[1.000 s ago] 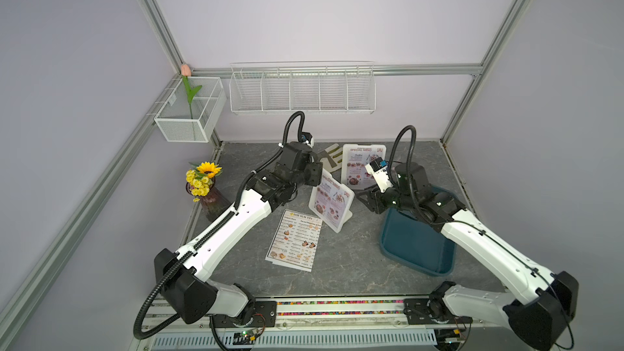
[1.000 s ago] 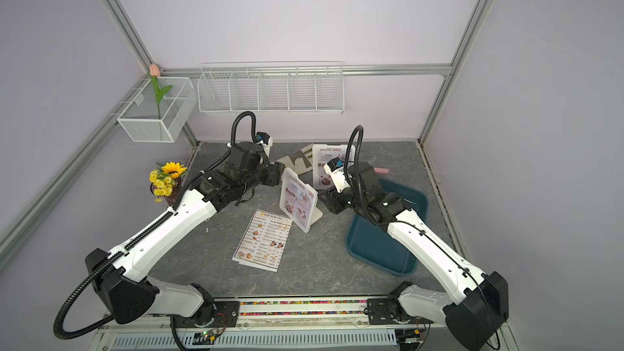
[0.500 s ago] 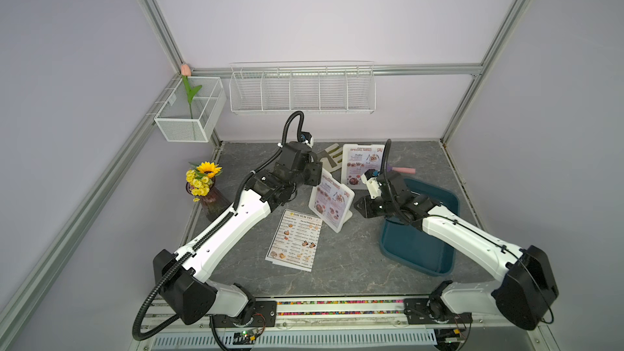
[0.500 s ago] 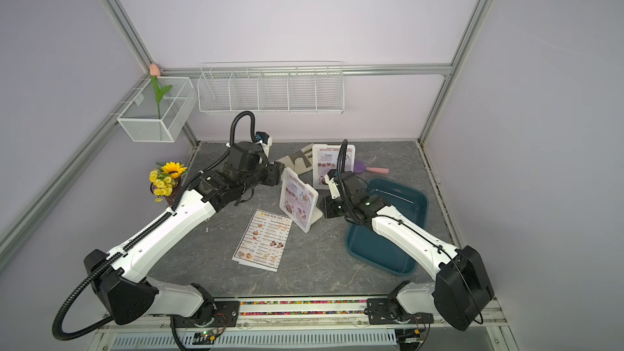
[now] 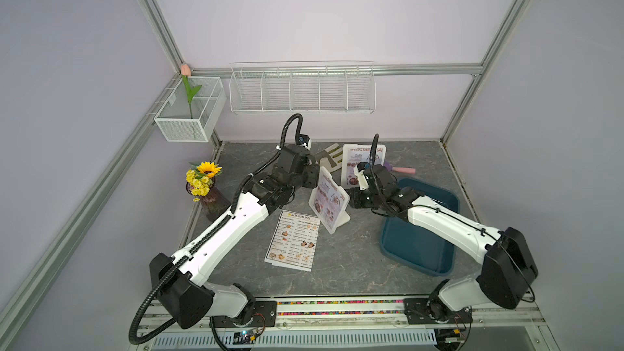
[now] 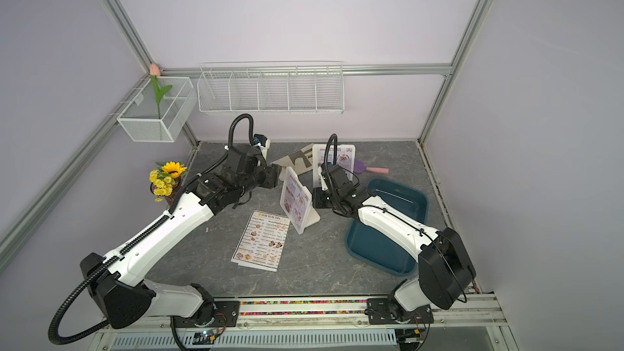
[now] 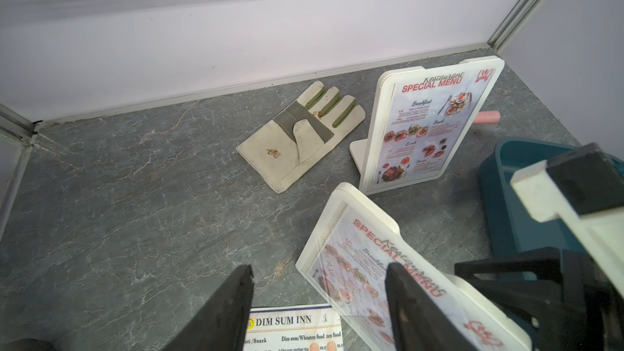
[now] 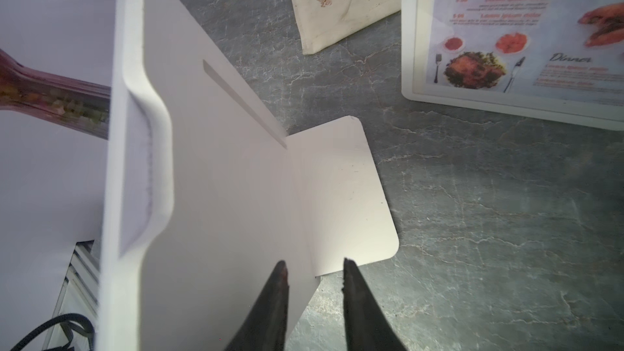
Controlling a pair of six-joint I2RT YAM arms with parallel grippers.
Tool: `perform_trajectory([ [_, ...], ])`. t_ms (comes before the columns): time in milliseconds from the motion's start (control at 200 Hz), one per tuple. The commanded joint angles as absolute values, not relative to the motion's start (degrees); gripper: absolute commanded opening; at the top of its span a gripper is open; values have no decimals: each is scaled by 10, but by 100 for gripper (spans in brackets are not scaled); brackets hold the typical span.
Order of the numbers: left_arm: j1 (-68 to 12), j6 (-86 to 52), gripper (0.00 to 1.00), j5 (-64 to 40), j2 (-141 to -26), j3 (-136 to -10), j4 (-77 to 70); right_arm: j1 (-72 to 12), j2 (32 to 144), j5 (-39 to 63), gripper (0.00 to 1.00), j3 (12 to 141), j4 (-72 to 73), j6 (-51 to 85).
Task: Replace the menus in the menu holders
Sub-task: Adjust the menu holder at the center of the board.
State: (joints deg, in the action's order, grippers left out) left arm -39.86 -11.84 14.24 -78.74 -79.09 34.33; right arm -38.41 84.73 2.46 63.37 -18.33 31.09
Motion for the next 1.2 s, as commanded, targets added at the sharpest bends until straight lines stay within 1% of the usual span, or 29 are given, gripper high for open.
perform_trajectory([
  [0, -395, -113, 65, 160, -766, -785, 352, -387, 818, -6, 42, 645, -227, 279],
  [90, -395, -112, 65, 162, -761, -780, 352, -381, 772, -14, 58, 624, -263, 247],
  [120, -395, -113, 65, 163, -760, -780, 352, -379, 756, 0, 65, 613, -269, 232],
  [170, -394, -113, 65, 162, -759, -777, 350, -376, 735, 38, 72, 599, -276, 206],
  [290, -394, -118, 65, 157, -756, -776, 346, -378, 709, 73, 78, 578, -298, 189],
  [445, -395, -124, 65, 151, -749, -772, 344, -395, 692, 103, 84, 539, -235, 219],
  [475, -394, -126, 65, 151, -749, -771, 345, -401, 693, 102, 87, 535, -224, 226],
  [645, -394, -128, 65, 151, -744, -771, 348, -437, 730, 68, 89, 543, -176, 252],
  [800, -394, -129, 65, 150, -745, -774, 349, -439, 790, -2, 89, 571, -168, 266],
  [865, -394, -127, 65, 150, -745, -776, 350, -432, 804, -33, 89, 580, -177, 244],
  [955, -394, -123, 65, 155, -745, -780, 356, -417, 812, -47, 89, 591, -191, 206],
  [1195, -394, -122, 65, 153, -753, -786, 354, -355, 842, -41, 89, 614, -186, 122],
])
